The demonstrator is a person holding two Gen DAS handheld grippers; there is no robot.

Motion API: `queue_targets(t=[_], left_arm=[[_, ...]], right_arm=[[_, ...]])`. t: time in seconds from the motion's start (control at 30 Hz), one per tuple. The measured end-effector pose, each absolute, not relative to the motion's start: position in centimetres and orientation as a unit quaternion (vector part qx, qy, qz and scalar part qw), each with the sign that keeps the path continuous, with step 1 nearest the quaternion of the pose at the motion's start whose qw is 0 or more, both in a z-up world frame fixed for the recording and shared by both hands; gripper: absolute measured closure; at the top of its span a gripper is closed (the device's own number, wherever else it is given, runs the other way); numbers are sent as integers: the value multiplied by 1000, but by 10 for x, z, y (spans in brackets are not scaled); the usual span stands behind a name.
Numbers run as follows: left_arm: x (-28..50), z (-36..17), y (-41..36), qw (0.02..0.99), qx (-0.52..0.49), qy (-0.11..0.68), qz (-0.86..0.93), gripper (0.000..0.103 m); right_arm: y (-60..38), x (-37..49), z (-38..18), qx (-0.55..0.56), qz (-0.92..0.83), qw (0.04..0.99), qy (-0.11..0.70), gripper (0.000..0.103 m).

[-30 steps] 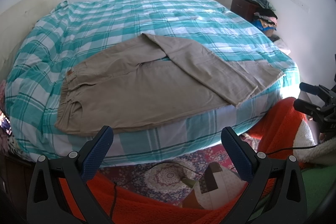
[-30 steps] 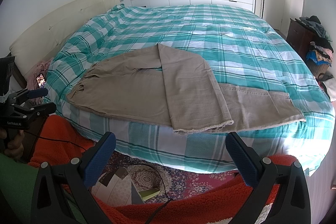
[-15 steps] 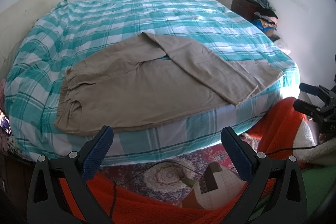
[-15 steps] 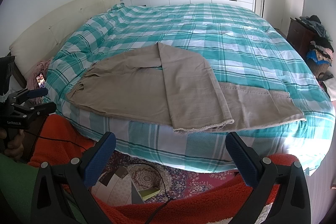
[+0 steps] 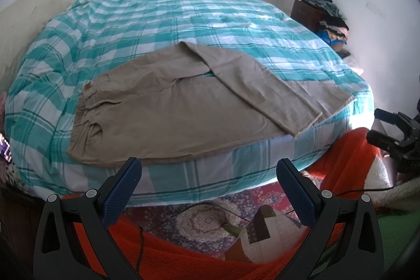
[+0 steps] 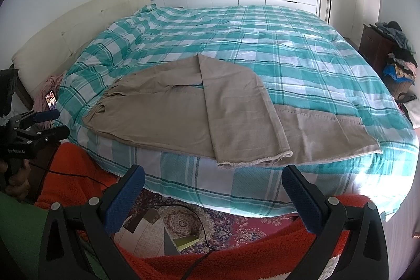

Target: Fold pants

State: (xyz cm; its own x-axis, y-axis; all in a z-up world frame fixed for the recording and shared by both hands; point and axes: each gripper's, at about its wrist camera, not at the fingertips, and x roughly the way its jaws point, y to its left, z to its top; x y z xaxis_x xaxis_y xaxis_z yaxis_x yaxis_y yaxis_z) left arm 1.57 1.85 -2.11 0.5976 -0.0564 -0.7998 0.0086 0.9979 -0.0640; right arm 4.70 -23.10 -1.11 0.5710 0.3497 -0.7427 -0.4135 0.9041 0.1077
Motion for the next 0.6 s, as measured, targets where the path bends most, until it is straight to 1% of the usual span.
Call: queue_targets(t=[0.2, 0.6], left_arm=[[21, -23, 26, 888, -46, 457, -14, 1], [39, -30, 43, 880, -28, 471, 52, 1]], right_arm=[[-230, 45, -10, -43, 216, 885, 410, 0], [-224, 56, -7, -55, 226, 887, 399, 0]])
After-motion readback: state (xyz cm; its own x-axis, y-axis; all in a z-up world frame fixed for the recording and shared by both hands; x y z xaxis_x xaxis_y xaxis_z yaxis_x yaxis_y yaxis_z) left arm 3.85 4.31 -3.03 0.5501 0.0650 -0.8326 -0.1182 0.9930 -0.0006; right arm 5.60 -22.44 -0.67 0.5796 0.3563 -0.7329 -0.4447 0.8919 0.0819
